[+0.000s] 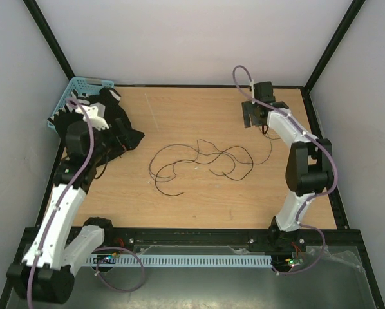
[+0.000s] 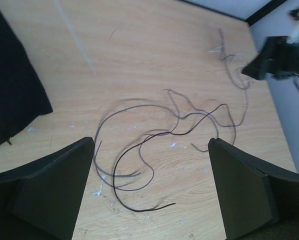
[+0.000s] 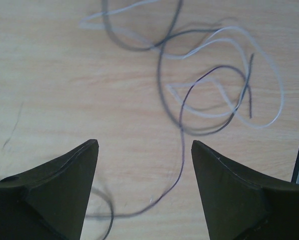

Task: Zip-tie the wires
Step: Pick up the cable at the center of the board.

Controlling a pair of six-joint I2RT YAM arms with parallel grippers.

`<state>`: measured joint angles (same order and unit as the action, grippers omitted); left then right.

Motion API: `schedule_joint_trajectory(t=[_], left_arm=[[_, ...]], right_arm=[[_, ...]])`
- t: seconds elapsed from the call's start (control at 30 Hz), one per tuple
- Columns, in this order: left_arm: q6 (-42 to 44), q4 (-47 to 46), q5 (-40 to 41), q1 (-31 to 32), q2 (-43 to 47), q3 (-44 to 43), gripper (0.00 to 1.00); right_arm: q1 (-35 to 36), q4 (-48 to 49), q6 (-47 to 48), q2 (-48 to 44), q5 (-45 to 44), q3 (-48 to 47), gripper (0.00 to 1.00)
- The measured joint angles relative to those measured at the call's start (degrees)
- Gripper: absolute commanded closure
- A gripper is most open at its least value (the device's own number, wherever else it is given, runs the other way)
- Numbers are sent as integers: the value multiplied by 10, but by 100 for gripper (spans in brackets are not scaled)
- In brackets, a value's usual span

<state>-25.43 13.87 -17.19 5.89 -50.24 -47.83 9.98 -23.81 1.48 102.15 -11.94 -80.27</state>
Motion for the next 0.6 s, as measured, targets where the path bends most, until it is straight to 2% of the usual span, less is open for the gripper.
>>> schedule_joint_trajectory(t=[0.07,0.17,0.3,0.6], left_arm=[[5,-5,-10,0,34,0,1],[10,-9,-29,0,67,0,1],[13,-11,-51,0,82,1,1],[14,-12,-68,0,67,26,1]], right_arm=[[-17,10,-5,37,-7,-28,17],[-38,22,-14,90,-18,-67,28],[-63,31,-53,131,-26,-87,36],[-103,39,-113,160,-24,-100,36]])
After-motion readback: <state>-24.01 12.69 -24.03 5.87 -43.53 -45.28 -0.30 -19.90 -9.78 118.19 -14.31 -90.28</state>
